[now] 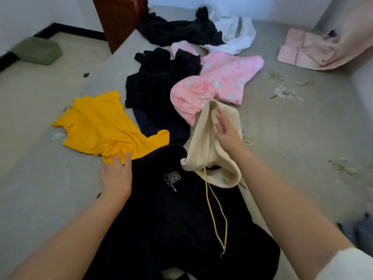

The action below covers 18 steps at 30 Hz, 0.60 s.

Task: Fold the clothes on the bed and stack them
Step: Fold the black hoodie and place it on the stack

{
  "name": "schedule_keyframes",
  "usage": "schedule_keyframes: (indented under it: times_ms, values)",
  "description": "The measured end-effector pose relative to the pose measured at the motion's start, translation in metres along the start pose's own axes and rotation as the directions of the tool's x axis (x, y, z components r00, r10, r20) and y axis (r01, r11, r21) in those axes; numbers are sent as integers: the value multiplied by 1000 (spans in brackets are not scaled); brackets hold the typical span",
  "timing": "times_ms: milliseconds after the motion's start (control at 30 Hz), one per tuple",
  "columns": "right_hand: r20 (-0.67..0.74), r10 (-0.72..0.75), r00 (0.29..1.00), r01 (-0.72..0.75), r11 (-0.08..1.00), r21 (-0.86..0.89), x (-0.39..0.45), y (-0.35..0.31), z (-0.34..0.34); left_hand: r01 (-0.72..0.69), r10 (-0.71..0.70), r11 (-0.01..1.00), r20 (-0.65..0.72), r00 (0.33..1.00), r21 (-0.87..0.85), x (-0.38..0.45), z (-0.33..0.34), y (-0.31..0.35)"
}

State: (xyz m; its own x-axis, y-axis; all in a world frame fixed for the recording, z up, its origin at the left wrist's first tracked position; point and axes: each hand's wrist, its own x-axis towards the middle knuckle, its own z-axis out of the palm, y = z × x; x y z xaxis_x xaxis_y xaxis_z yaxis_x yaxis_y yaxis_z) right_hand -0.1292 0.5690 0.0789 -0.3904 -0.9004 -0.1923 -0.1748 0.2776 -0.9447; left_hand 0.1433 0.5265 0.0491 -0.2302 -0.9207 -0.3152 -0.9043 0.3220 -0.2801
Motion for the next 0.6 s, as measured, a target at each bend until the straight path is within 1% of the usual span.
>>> schedule_keyframes:
  times_ms: [33, 100, 167, 200, 267, 300, 367, 400, 467, 533, 600]
  values:
    - [-58, 6, 998, -11, 995, -97, -2, 9, -4, -49, 50, 999, -62, 997, 22, 1, 2, 7]
    - [-179, 32, 983, -80, 959, -271, -11, 34, -13, -197, 190, 980, -166, 968, -27, 7, 8, 32]
    - [-272, 84, 959, -196, 888, -416, -25, 65, -27, -321, 306, 945, -179, 935, -62, 13, 15, 66]
    - [-318, 130, 939, -270, 850, -452, -34, 82, -33, -341, 327, 937, -161, 931, -70, 18, 19, 82]
    - [-380, 265, 886, -433, 766, -475, -49, 116, -43, -309, 298, 949, -134, 945, -63, 32, 26, 107]
    - [-374, 352, 858, -507, 696, -509, -55, 133, -44, -277, 268, 959, -130, 955, -53, 41, 30, 114]
    - [-326, 500, 802, -586, 558, -588, -62, 164, -39, -234, 229, 972, -132, 964, -23, 61, 38, 118]
    - [-317, 548, 774, -612, 521, -595, -63, 176, -33, -237, 232, 971, -137, 963, -17, 72, 41, 117]
    - [-376, 575, 727, -665, 451, -595, -61, 190, -20, -270, 261, 962, -146, 954, -48, 92, 43, 116]
    - [-471, 538, 699, -699, 376, -608, -56, 192, -9, -343, 315, 928, -185, 931, -146, 108, 38, 120]
    - [-502, 513, 696, -712, 406, -572, -51, 190, -1, -418, 367, 873, -226, 902, -251, 116, 33, 128]
